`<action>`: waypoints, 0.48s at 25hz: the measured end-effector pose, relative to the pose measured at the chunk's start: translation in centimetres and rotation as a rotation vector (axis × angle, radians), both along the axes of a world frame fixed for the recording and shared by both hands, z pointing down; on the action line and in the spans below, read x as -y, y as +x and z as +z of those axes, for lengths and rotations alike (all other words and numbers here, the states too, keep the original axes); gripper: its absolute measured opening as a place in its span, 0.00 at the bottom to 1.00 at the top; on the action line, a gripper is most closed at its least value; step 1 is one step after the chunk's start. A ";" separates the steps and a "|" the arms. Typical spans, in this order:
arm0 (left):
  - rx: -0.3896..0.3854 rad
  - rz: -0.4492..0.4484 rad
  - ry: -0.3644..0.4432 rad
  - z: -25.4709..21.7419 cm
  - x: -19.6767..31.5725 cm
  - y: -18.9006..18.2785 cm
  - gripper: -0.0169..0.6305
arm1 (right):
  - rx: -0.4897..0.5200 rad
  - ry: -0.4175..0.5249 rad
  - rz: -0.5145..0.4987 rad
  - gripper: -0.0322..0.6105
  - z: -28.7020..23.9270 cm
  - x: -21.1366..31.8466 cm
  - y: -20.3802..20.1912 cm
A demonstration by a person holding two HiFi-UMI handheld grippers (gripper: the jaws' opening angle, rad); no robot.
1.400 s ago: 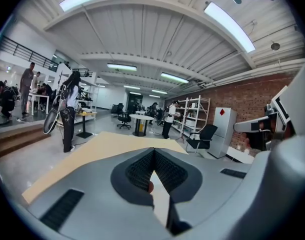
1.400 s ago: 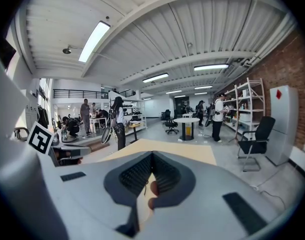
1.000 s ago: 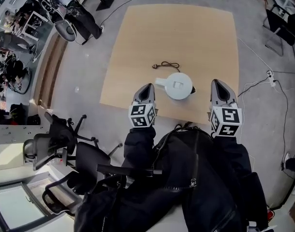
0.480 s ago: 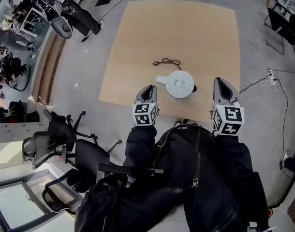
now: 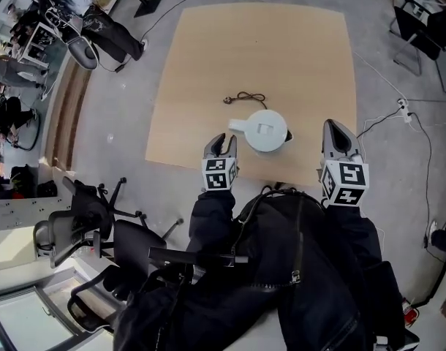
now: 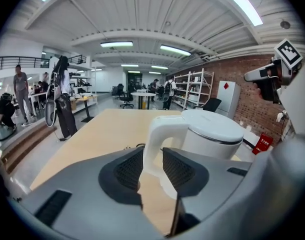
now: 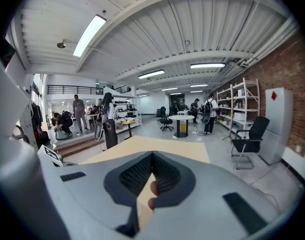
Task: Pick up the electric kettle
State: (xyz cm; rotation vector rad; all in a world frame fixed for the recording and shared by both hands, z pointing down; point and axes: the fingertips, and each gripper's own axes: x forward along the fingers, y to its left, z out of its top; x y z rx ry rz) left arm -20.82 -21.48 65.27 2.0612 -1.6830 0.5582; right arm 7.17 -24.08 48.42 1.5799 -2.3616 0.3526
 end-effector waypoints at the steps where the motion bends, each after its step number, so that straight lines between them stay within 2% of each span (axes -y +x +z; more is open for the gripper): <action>1: 0.005 0.005 -0.008 0.2 0.1 0.1 0.20 | 0.000 -0.001 0.005 0.05 0.1 -0.1 0.2; 8: 0.045 0.023 -0.046 1.7 0.9 -0.1 0.30 | -0.007 -0.007 0.038 0.05 0.3 -0.4 1.1; 12: 0.055 0.032 -0.058 2.2 1.5 -0.1 0.30 | -0.013 -0.010 0.053 0.05 0.3 -0.4 1.4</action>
